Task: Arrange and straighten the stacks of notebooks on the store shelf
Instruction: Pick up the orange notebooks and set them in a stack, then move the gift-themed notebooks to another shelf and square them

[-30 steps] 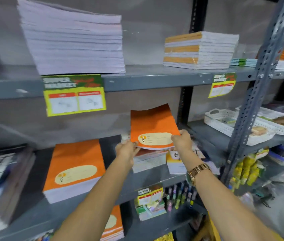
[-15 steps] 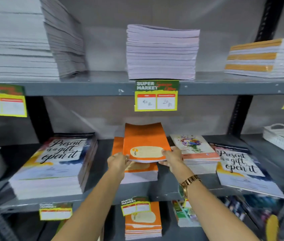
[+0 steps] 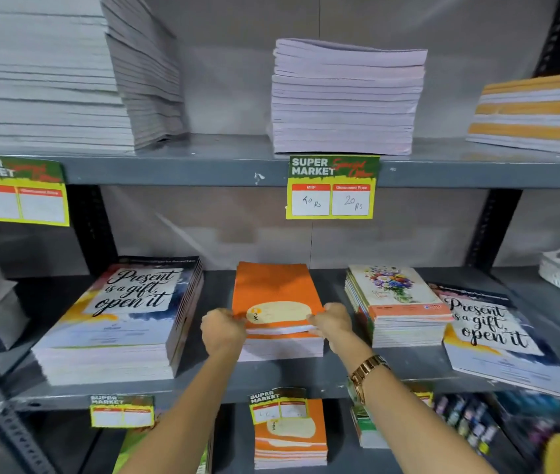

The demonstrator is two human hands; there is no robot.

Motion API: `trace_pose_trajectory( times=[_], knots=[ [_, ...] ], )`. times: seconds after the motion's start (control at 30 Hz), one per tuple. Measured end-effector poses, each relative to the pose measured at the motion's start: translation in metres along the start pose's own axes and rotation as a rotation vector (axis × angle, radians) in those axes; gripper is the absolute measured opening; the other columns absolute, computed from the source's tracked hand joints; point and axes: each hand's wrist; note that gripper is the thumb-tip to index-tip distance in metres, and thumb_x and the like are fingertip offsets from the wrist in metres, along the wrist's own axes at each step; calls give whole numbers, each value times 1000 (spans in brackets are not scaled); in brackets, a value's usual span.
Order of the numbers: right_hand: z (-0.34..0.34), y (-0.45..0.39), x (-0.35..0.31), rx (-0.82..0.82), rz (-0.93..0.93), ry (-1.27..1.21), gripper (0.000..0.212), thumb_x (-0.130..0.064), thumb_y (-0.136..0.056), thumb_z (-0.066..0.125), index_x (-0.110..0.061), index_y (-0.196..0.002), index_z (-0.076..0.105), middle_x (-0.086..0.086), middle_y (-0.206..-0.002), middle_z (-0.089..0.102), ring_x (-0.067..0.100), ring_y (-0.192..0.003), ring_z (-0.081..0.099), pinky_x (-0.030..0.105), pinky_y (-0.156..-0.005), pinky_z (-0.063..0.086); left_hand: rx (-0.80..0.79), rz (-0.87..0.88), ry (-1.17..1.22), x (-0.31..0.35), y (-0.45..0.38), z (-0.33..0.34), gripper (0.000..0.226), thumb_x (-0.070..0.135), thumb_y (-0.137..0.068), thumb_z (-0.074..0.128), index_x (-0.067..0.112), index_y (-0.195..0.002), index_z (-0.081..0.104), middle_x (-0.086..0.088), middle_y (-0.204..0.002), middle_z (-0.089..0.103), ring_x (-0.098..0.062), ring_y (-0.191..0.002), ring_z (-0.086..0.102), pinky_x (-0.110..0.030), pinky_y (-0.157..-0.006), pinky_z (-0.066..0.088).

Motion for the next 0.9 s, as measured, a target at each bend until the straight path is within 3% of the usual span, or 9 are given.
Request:
trace_pose_trajectory(
  times=[0.03, 0.1, 0.23, 0.37, 0.53, 0.63, 0.7, 0.8, 0.9],
  knots=[
    [-4, 2, -2, 53, -49, 105, 20, 0, -85, 62, 3, -105, 62, 21, -115, 63, 32, -101, 64, 40, -92, 54, 20, 34, -55, 2, 4, 1, 25, 12, -84, 64, 8, -108, 70, -20, -118, 64, -36, -100, 65, -39, -85, 53],
    [-16, 7, -5, 200, -149, 244, 29, -2, -86, 59, -4, -115, 62, 17, -121, 64, 30, -109, 61, 29, -85, 49, 49, 99, -117, 7, 11, 7, 31, 12, -85, 62, 12, -116, 64, -18, -130, 53, -37, -103, 62, -42, -86, 52],
    [-48, 13, -7, 395, -336, 235, 29, 3, -85, 55, -9, -108, 67, 13, -113, 70, 29, -103, 64, 22, -74, 41, 31, 265, -66, 24, 28, 29, 30, 9, -86, 61, 11, -117, 62, -16, -125, 56, -34, -100, 62, -37, -83, 51],
    [-96, 13, -1, 528, -415, 303, 27, 4, -83, 57, -8, -103, 70, 13, -108, 71, 30, -96, 66, 27, -75, 49, -76, 367, 24, 47, 53, 69, 26, 8, -87, 62, 7, -112, 64, -17, -115, 62, -32, -101, 61, -35, -83, 51],
    [-166, 8, 23, 602, -377, 472, 30, 4, -82, 55, -11, -104, 68, 13, -105, 69, 31, -98, 62, 36, -75, 53, -264, 448, 86, 71, 88, 123, 23, 2, -87, 59, 2, -108, 65, -19, -105, 70, -34, -99, 64, -34, -83, 51],
    [-209, 7, 43, 669, -360, 584, 29, 4, -80, 53, -8, -103, 68, 15, -101, 68, 35, -100, 58, 39, -79, 50, -390, 467, 86, 81, 112, 158, 24, 2, -87, 56, 1, -109, 65, -19, -108, 70, -33, -99, 66, -36, -84, 55],
    [-236, 5, 58, 693, -323, 693, 32, 2, -82, 52, -8, -110, 66, 16, -110, 67, 34, -106, 55, 40, -89, 46, -435, 447, 117, 88, 128, 180, 22, 1, -86, 54, 0, -105, 67, -18, -106, 71, -33, -99, 65, -36, -85, 55],
    [-267, 0, 79, 655, -249, 867, 40, 1, -84, 51, -9, -122, 59, 12, -125, 61, 31, -116, 50, 37, -96, 42, -520, 330, 199, 96, 149, 212, 22, -5, -84, 50, -2, -93, 69, -22, -98, 72, -37, -94, 66, -40, -83, 56],
    [-295, -5, 100, 641, -164, 944, 42, -5, -87, 52, -12, -129, 53, 8, -133, 55, 28, -122, 46, 33, -100, 39, -595, 205, 193, 102, 168, 247, 21, -3, -86, 50, -3, -96, 69, -24, -102, 71, -39, -97, 65, -45, -87, 55]
  ],
)
Point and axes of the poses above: each hand's wrist, its own y-axis away from the middle knuckle, its own z-axis out of the palm, x = y × z
